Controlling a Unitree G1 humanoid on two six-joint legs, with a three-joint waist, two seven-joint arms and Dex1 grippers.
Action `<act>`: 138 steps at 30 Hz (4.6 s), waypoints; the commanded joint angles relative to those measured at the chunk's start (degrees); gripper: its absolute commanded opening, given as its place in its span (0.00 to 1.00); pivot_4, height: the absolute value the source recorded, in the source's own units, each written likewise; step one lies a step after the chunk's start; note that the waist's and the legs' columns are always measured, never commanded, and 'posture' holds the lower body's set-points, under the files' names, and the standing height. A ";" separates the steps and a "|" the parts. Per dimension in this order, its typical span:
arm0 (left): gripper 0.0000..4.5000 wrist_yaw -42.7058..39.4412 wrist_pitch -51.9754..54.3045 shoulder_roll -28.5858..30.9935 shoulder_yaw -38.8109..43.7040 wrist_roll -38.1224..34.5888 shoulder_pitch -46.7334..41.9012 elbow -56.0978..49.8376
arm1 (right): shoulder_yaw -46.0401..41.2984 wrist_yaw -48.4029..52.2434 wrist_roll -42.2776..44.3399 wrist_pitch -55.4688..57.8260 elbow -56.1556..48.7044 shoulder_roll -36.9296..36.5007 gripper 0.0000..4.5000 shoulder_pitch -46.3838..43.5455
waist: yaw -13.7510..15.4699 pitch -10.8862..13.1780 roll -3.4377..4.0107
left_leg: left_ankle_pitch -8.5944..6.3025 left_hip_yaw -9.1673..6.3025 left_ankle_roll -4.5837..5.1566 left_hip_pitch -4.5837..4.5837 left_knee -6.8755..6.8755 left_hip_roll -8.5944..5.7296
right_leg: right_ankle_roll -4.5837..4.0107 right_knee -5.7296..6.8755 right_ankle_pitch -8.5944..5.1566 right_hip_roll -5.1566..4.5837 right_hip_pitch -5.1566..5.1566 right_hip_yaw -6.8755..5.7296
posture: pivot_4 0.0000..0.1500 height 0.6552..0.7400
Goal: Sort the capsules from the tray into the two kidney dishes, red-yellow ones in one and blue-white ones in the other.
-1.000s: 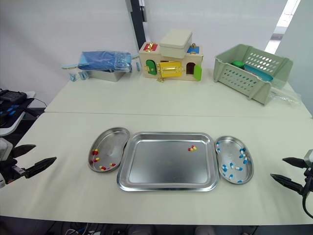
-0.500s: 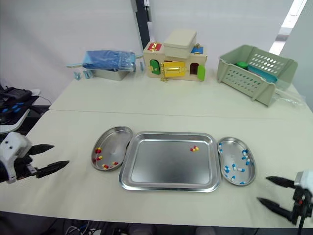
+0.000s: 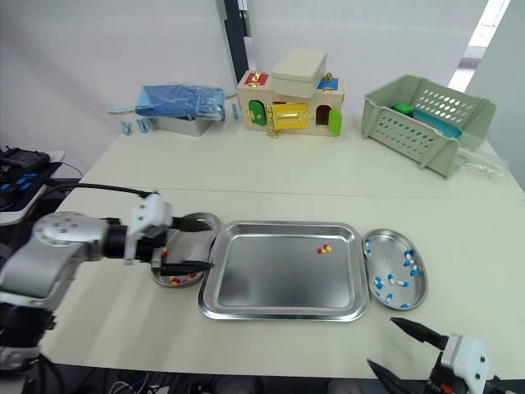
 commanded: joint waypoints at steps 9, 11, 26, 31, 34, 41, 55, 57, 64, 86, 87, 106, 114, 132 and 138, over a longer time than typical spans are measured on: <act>1.00 0.34 -7.61 -17.33 -11.95 9.32 -12.55 13.62 | 5.39 -7.21 -2.01 -5.40 -0.27 3.33 0.99 2.35 | -0.63 -0.02 0.01 | 0.01 -0.04 0.00 0.04 0.02 0.00 | 0.00 0.05 0.00 0.03 0.00 -0.01 | 1.00 1.00; 1.00 0.51 -8.35 -20.27 -12.82 10.52 -14.66 17.07 | 5.94 -7.96 -2.31 -5.51 -0.50 2.78 0.99 2.45 | -0.46 -0.02 0.00 | 0.00 -0.04 0.00 0.01 0.03 -0.01 | 0.00 0.03 0.00 0.03 0.01 -0.01 | 1.00 1.00; 0.52 3.95 -17.97 -32.80 -15.94 21.43 -22.47 36.09 | 10.20 -13.45 -3.14 -5.30 -1.71 0.55 1.00 2.82 | -0.32 -0.01 -0.01 | 0.01 -0.05 0.00 -0.01 0.04 -0.04 | 0.01 0.02 0.00 0.02 -0.01 -0.02 | 1.00 1.00; 0.52 5.26 -18.79 -35.45 -15.05 22.40 -24.15 40.45 | 10.74 -14.84 -3.10 -4.82 -2.85 -0.23 1.00 3.19 | -0.17 0.00 -0.02 | 0.00 -0.05 0.00 -0.02 0.05 -0.05 | 0.01 0.02 -0.01 0.01 -0.01 -0.02 | 1.00 1.00; 0.52 5.87 -18.98 -36.76 -14.67 22.54 -24.85 42.37 | 11.41 -15.51 -3.26 -4.37 -3.82 -0.85 1.00 3.54 | -0.18 -0.01 -0.02 | 0.01 -0.05 0.00 -0.02 0.05 -0.05 | 0.01 0.02 -0.01 0.01 -0.01 -0.02 | 1.00 1.00; 0.52 6.05 -17.81 -37.94 -14.73 23.19 -25.89 44.87 | 11.83 -17.96 -2.78 -2.00 -6.51 -1.91 1.00 3.42 | -0.18 0.00 -0.02 | 0.01 -0.06 0.00 -0.02 0.05 -0.05 | 0.01 0.03 -0.01 0.01 -0.01 -0.03 | 1.00 1.00; 0.19 5.42 -15.39 -39.39 -15.48 25.44 -26.85 47.06 | 12.47 -19.80 -2.85 -0.36 -7.83 -2.25 1.00 3.65 | -0.18 -0.01 -0.02 | 0.01 -0.06 0.00 -0.02 0.06 -0.06 | 0.01 0.03 -0.01 0.01 0.00 -0.03 | 1.00 1.00; 0.05 5.59 -15.45 -39.31 -15.60 25.95 -26.79 47.25 | 12.44 -19.76 -2.87 -0.40 -7.68 -2.18 1.00 3.68 | -0.18 -0.01 -0.02 | 0.01 -0.06 0.00 -0.02 0.06 -0.06 | 0.01 0.03 -0.01 0.01 0.00 -0.03 | 1.00 1.00; 0.01 5.28 -15.46 -39.08 -15.41 26.24 -26.49 46.67 | 12.73 -19.42 -3.15 -0.83 -7.22 -2.16 1.00 3.86 | -0.18 -0.02 -0.02 | 0.01 -0.06 0.00 0.00 0.06 -0.05 | 0.01 0.04 -0.01 0.01 0.01 -0.03 | 1.00 1.00; 0.01 13.37 25.51 -16.35 6.05 10.89 -4.94 -8.47 | 11.17 -8.78 -0.90 -1.27 -4.56 -13.47 1.00 -1.13 | -0.84 -0.05 0.03 | 0.02 -0.17 -0.01 0.03 0.13 -0.03 | 0.01 0.06 -0.01 0.00 0.11 -0.09 | 1.00 1.00; 0.01 15.28 27.58 -15.65 8.08 10.38 -3.89 -10.28 | 11.20 -8.40 -0.58 -1.17 -4.23 -13.83 1.00 -1.72 | -0.81 -0.05 0.03 | 0.02 -0.19 -0.01 0.02 0.13 -0.03 | 0.01 0.06 0.00 -0.01 0.11 -0.10 | 1.00 1.00; 0.01 38.19 39.19 -12.70 27.87 5.10 12.46 -21.29 | 10.20 -4.45 2.57 -1.14 4.39 -14.78 1.00 -10.55 | 0.02 -0.08 -0.02 | 0.02 -0.15 -0.01 0.04 0.13 -0.03 | 0.00 0.05 0.00 -0.03 0.10 -0.08 | 1.00 1.00; 0.07 40.24 39.00 -11.37 26.31 3.61 13.27 -18.23 | 10.68 -6.03 2.00 -0.12 2.53 -14.13 1.00 -10.16 | -0.03 -0.08 -0.03 | 0.01 -0.15 -0.01 0.04 0.12 -0.03 | 0.00 0.05 0.00 -0.03 0.09 -0.07 | 1.00 1.00; 0.99 40.55 38.54 -8.74 24.58 1.13 13.24 -16.30 | 10.75 -6.51 2.25 -0.74 1.41 -13.66 1.00 -9.81 | -0.05 -0.08 -0.03 | 0.01 -0.14 -0.01 0.05 0.11 -0.03 | 0.00 0.05 0.00 -0.03 0.09 -0.07 | 1.00 1.00; 0.99 40.90 38.55 -8.55 24.18 0.66 13.35 -16.30 | 10.71 -6.13 2.55 -1.41 1.61 -13.09 1.00 -10.16 | -0.04 -0.08 -0.03 | 0.01 -0.14 -0.01 0.04 0.11 -0.03 | 0.00 0.05 0.00 -0.03 0.09 -0.06 | 1.00 1.00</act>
